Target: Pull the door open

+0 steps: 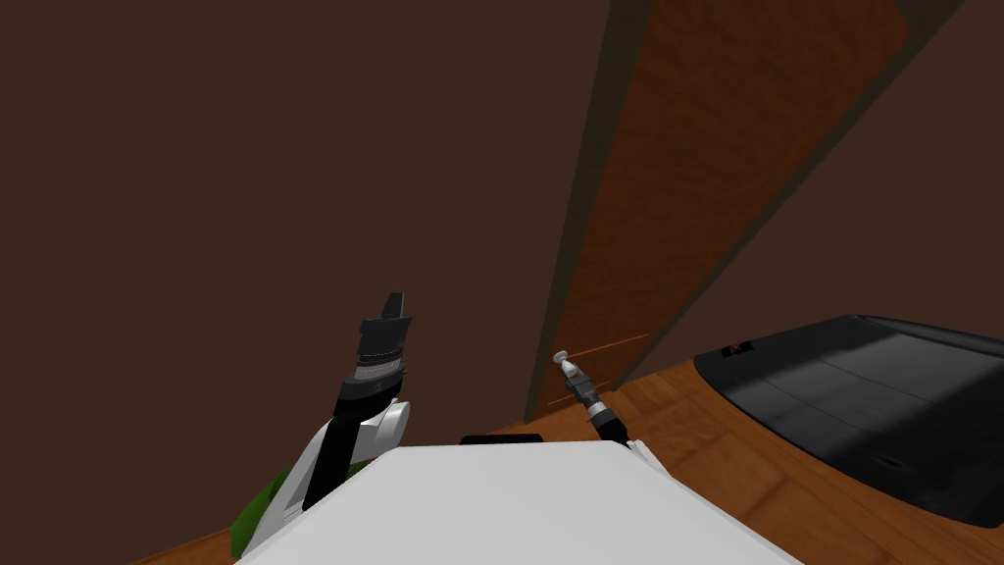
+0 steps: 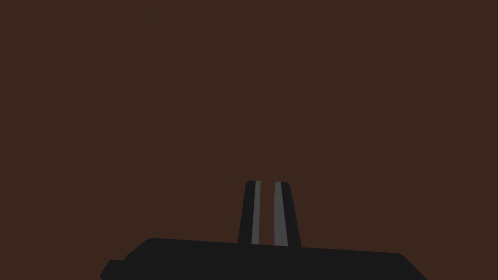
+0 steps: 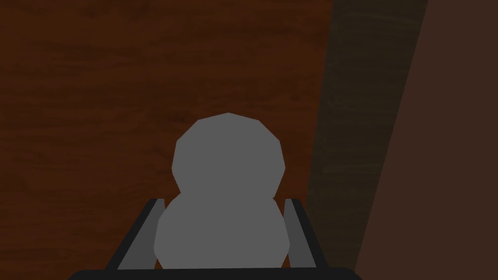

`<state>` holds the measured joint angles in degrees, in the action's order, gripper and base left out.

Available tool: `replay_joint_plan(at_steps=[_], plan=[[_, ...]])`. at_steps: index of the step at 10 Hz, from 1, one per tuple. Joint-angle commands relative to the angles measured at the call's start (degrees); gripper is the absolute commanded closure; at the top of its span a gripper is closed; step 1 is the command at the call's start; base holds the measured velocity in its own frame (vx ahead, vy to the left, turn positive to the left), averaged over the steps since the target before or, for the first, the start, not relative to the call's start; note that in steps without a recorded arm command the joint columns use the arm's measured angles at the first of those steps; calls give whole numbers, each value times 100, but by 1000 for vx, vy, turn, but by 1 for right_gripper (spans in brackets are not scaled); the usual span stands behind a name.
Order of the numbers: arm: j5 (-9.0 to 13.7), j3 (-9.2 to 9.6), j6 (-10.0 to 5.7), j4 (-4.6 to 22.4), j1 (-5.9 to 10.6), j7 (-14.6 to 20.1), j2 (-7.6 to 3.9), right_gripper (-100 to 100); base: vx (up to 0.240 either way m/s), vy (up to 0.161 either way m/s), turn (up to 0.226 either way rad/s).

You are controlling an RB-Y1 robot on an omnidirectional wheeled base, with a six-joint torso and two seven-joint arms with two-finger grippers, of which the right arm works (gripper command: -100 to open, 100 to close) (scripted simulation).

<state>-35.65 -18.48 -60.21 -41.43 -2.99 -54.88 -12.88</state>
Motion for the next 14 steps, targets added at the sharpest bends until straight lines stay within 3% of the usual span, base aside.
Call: replay_joint_plan(at_steps=[1,14], plan=[[83,36,11,2,7,166,-7,100,-28,-28,76],[997,430,134,25,79,1995,-78,100,-56,-34,85]])
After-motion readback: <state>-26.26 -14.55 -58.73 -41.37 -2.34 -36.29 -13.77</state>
